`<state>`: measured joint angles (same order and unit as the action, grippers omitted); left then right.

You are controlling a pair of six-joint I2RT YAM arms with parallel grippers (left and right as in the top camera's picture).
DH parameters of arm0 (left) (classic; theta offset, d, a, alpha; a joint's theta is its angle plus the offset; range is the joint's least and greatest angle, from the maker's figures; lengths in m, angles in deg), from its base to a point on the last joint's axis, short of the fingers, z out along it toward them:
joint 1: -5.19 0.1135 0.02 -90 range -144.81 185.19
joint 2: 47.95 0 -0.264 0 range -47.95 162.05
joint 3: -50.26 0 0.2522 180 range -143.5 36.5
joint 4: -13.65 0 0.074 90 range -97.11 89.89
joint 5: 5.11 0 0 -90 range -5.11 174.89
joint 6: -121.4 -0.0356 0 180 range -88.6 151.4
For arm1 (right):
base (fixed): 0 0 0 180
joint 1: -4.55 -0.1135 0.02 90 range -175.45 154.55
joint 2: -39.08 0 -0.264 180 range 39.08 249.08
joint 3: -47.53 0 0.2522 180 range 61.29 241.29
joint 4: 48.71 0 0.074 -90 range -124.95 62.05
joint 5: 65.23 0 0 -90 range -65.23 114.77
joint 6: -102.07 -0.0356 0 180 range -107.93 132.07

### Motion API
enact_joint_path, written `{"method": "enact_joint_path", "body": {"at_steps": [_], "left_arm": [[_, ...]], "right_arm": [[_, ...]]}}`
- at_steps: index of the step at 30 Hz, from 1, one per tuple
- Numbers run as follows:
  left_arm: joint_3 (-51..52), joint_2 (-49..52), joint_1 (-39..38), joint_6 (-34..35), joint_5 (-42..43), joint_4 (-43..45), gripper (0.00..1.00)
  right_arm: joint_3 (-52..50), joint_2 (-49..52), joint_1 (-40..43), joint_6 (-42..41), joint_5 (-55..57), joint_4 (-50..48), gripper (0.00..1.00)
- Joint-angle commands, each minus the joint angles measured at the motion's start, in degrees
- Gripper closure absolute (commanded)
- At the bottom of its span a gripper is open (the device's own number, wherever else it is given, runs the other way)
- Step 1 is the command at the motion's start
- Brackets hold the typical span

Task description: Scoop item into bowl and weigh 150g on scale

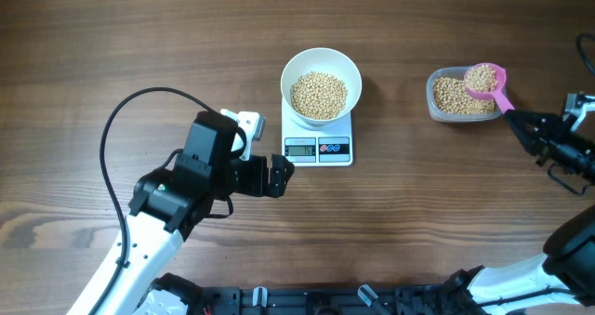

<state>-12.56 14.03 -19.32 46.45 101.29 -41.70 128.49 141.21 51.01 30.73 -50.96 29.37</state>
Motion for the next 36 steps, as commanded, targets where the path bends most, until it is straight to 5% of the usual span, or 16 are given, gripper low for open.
{"method": "enact_joint_path", "body": {"at_steps": [1, 13, 27, 36], "left_arm": [[-0.57, 0.13, 0.37, -1.18, 0.5, 0.17, 0.0], [-0.57, 0.13, 0.37, -1.18, 0.5, 0.17, 0.0], [-0.57, 0.13, 0.37, -1.18, 0.5, 0.17, 0.0], [-0.57, 0.13, 0.37, -1.18, 0.5, 0.17, 0.0]], "right_arm": [[-0.2, 0.85, -1.22, 3.85, -6.95, 0.94, 0.96], [0.42, 0.79, -21.05, 2.08, -16.52, -0.28, 0.96], [0.42, -5.16, -39.74, -39.74, 3.48, -37.73, 0.96], [0.42, -11.8, -47.67, -32.65, 19.87, -40.96, 0.96]]}}
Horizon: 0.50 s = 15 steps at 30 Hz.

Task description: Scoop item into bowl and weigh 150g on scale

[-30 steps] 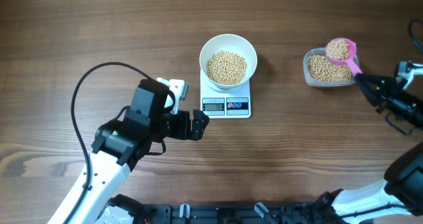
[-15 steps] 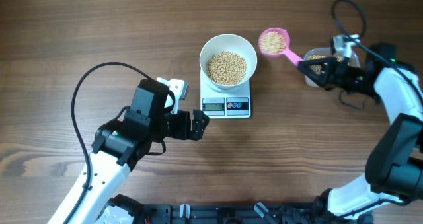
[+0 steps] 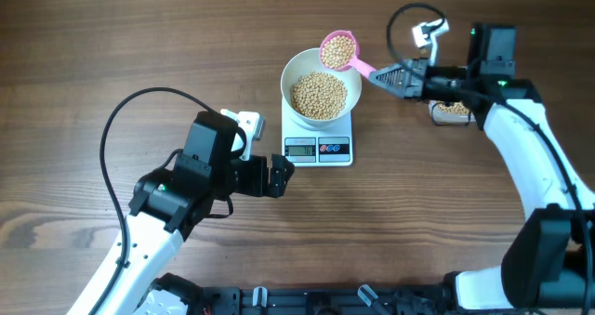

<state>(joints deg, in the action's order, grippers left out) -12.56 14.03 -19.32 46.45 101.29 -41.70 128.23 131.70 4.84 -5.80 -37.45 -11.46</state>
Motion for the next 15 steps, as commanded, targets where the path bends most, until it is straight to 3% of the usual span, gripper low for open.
{"method": "enact_joint_path", "body": {"at_steps": [1, 15], "left_arm": [[-0.57, 0.13, 0.37, -1.18, 0.48, 0.17, 0.0], [-0.57, 0.13, 0.37, -1.18, 0.5, 0.17, 0.0]], "right_arm": [[0.68, -2.69, -2.03, 5.35, 7.45, -0.11, 0.96], [0.68, -7.91, -9.81, 22.71, 30.84, 4.11, 0.96]]}}
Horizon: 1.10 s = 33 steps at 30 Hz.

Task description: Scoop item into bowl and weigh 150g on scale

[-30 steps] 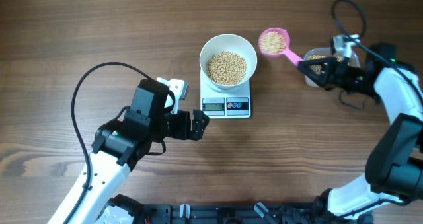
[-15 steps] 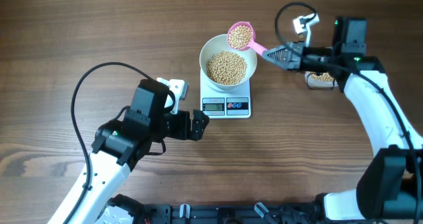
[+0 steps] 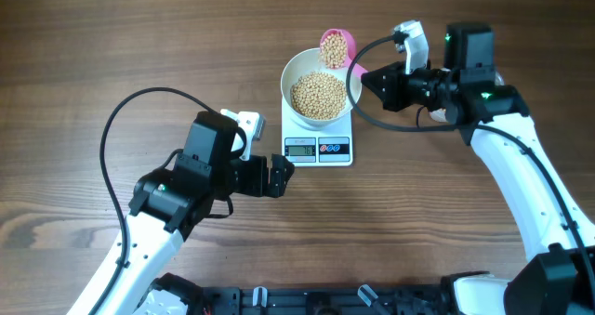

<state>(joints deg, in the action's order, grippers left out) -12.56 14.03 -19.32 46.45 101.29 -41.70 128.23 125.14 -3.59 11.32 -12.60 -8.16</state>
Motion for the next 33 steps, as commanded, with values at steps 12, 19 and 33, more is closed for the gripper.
{"method": "enact_joint_path", "body": {"at_steps": [12, 19, 33], "left_arm": [[-0.57, 0.13, 0.37, -1.16, 0.5, 0.17, 0.0], [-0.57, 0.13, 0.37, -1.18, 0.5, 0.17, 0.0], [-0.57, 0.13, 0.37, -1.18, 0.5, 0.17, 0.0]], "right_arm": [[0.68, -1.44, -7.69, 13.11, 13.09, 1.33, 0.96], [0.68, -1.88, -11.37, 16.28, 23.41, 1.11, 0.96], [1.16, -3.43, -15.3, 21.77, 34.62, 0.72, 0.96]]}}
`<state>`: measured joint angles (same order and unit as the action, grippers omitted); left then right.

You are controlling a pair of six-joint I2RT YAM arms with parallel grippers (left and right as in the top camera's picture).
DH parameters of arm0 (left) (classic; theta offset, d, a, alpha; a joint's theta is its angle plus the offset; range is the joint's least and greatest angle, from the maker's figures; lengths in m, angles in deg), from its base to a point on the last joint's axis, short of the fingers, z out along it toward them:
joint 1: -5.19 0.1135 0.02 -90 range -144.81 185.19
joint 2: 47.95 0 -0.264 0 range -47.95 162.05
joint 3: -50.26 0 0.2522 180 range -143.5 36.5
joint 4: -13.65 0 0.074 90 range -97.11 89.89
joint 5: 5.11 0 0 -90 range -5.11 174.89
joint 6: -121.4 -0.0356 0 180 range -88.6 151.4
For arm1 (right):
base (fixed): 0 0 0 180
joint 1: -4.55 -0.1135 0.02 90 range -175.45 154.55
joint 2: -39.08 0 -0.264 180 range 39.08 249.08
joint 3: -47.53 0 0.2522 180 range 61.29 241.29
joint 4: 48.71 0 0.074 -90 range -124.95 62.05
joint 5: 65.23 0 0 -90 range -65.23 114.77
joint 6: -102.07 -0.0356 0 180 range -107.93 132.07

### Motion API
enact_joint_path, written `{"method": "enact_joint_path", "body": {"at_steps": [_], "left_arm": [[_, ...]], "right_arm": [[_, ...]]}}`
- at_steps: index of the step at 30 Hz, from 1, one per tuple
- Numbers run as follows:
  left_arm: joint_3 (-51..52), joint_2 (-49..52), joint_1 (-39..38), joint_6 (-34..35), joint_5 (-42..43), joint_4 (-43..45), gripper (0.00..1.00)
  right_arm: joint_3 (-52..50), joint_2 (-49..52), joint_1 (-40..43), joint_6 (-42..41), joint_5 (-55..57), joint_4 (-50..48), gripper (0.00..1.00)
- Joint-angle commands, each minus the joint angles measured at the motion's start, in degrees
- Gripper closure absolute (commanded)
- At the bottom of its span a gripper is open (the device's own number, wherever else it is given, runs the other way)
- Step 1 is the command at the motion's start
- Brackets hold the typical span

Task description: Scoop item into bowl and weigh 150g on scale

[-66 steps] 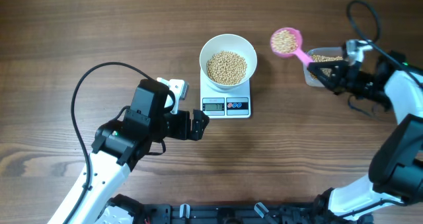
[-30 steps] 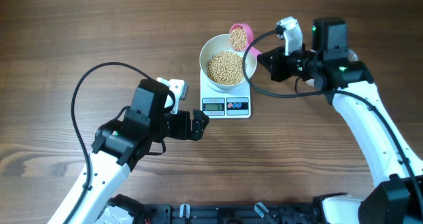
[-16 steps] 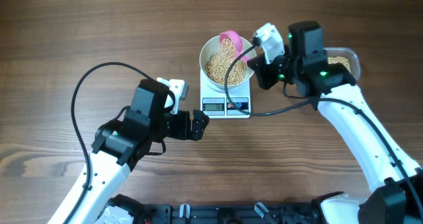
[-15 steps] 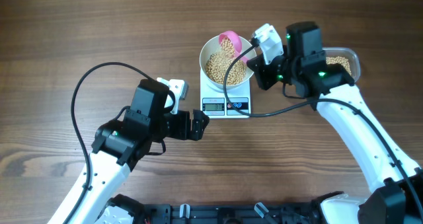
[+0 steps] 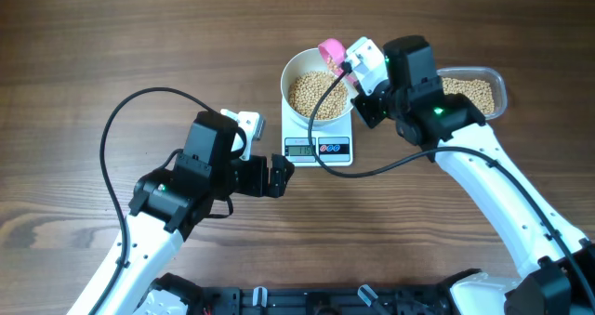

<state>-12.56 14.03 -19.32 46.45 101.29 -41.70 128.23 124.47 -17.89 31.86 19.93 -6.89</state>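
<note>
A white bowl [image 5: 314, 90] full of tan beans stands on the small white scale [image 5: 319, 149]. The pink scoop [image 5: 330, 50] is tipped over the bowl's far right rim, and I cannot tell what is left inside it. My right gripper [image 5: 350, 72] reaches in from the right and is shut on the scoop's handle, its fingers mostly hidden under the wrist. My left gripper [image 5: 282, 177] hovers just left of the scale's front, open and holding nothing.
A clear plastic tub of beans [image 5: 472, 90] sits right of the scale, partly covered by my right arm. A black cable [image 5: 121, 129] loops over the wood left of my left arm.
My right arm has moved closer over the bowl's right side, uncovering the tub. The scoop has turned over, so its pink back shows instead of beans. The left arm is unchanged.
At first my right gripper held the heaped scoop over the tub at the far right. Then it held the loaded scoop beside the bowl's far rim, then nearer the rim. Now the scoop is tipped over the bowl. My left arm stayed put throughout.
</note>
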Motion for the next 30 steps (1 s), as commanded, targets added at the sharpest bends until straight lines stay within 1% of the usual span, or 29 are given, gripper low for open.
{"method": "enact_joint_path", "body": {"at_steps": [1, 5, 8, 11, 14, 18, 21, 24, 26, 28, 30], "left_arm": [[-0.57, 0.13, 0.37, -1.18, 0.5, 0.17, 0.0], [-0.57, 0.13, 0.37, -1.18, 0.5, 0.17, 0.0], [-0.57, 0.13, 0.37, -1.18, 0.5, 0.17, 0.0], [-0.57, 0.13, 0.37, -1.18, 0.5, 0.17, 0.0], [-0.57, 0.13, 0.37, -1.18, 0.5, 0.17, 0.0], [-0.57, 0.13, 0.37, -1.18, 0.5, 0.17, 0.0], [-0.57, 0.13, 0.37, -1.18, 0.5, 0.17, 0.0], [-0.57, 0.13, 0.37, -1.18, 0.5, 0.17, 0.0], [-0.57, 0.13, 0.37, -1.18, 0.5, 0.17, 0.0], [-0.57, 0.13, 0.37, -1.18, 0.5, 0.17, 0.0], [-0.57, 0.13, 0.37, -1.18, 0.5, 0.17, 0.0]], "right_arm": [[1.27, -3.19, -1.14, 1.36, 2.36, -0.74, 0.96], [1.36, -5.33, -1.25, 4.17, 3.74, -1.46, 0.96], [1.33, -5.77, -1.22, 1.31, 2.01, -1.18, 0.96], [1.2, -5.11, -1.22, 1.07, -0.59, 0.68, 0.96], [1.2, -4.22, -1.25, 2.54, -0.42, 1.73, 0.96], [1.31, -4.76, -1.88, 3.08, -0.35, 0.37, 0.96], [1.25, -3.52, -1.88, 5.79, -0.13, 0.33, 0.96], [1.36, -4.04, -2.43, 5.73, -0.15, -0.48, 0.96], [1.36, -4.26, -3.08, 8.26, 1.33, -1.46, 0.95], [1.29, -4.09, -3.61, 13.81, 6.25, -1.49, 0.96], [1.31, -4.28, -4.13, 14.95, 9.53, -1.97, 0.96]]}}
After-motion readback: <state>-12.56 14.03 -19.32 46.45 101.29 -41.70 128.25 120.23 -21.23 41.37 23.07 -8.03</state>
